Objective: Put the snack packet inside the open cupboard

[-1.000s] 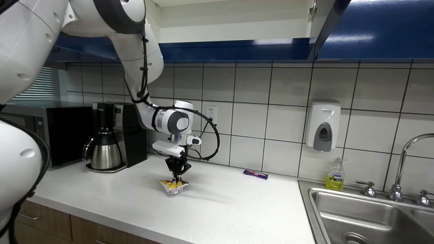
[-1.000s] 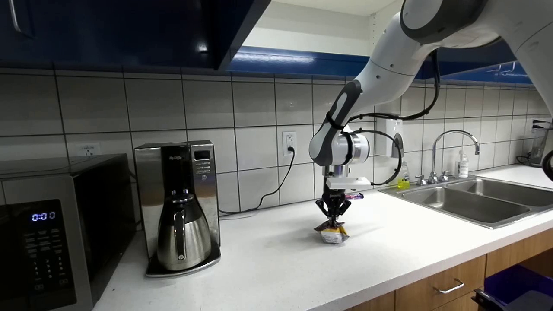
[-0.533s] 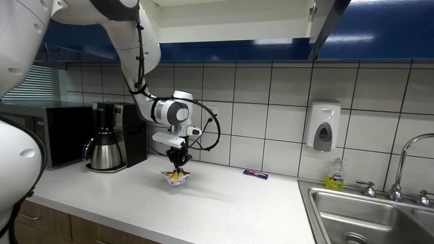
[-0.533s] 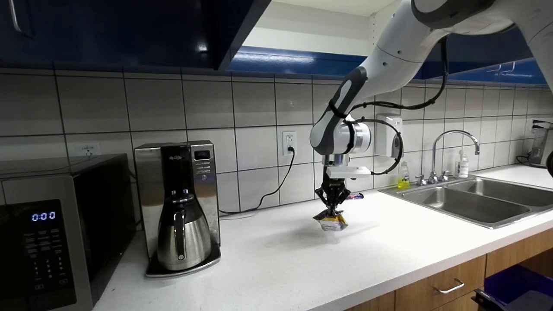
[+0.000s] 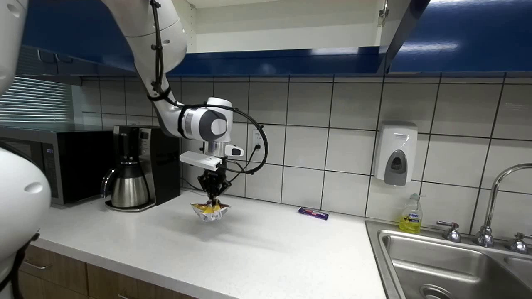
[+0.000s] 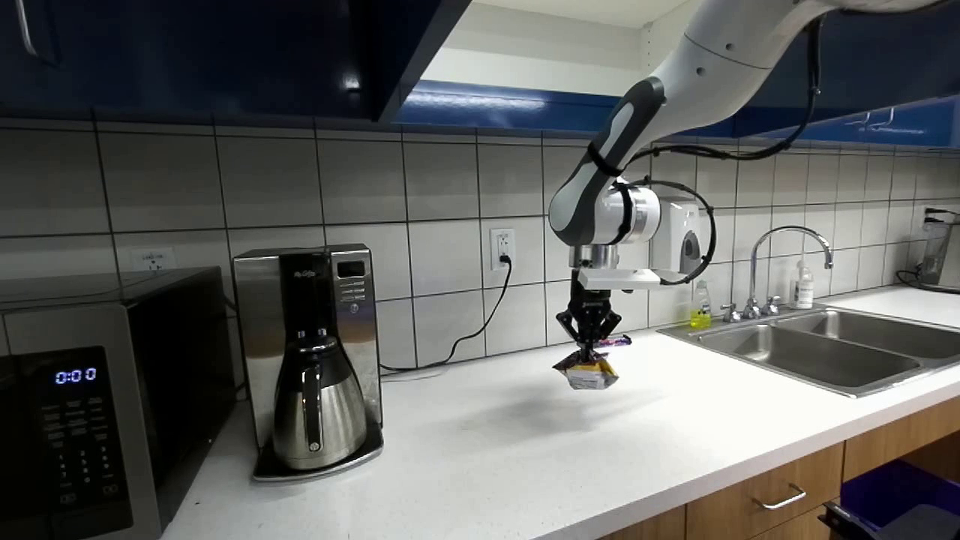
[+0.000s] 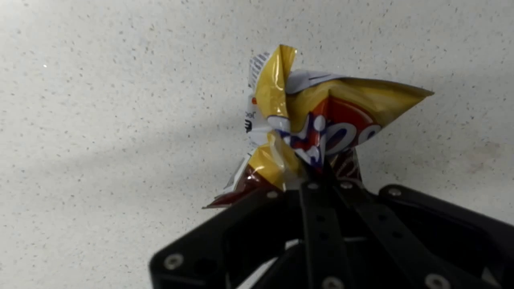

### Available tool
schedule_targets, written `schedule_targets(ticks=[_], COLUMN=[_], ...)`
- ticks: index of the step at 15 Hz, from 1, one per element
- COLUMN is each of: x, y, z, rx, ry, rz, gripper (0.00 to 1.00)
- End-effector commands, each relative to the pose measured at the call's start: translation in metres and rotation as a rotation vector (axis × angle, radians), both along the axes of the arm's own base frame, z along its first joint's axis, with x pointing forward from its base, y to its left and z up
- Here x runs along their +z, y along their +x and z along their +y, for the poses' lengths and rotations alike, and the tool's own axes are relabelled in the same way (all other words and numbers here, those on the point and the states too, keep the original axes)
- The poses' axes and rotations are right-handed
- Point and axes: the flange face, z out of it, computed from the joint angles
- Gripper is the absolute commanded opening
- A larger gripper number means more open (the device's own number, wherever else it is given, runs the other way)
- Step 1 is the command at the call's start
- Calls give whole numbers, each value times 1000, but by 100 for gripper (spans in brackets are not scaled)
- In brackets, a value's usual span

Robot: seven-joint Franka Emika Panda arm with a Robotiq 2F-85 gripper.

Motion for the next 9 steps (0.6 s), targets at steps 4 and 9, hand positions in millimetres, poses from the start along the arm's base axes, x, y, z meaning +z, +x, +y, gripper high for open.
schedule_targets(ticks=[4,9], x=[46,72], y=[-71,-125], z=[1,5], rx=[16,51], ry=[-22,-39], rz=[45,93], gripper=[0,0])
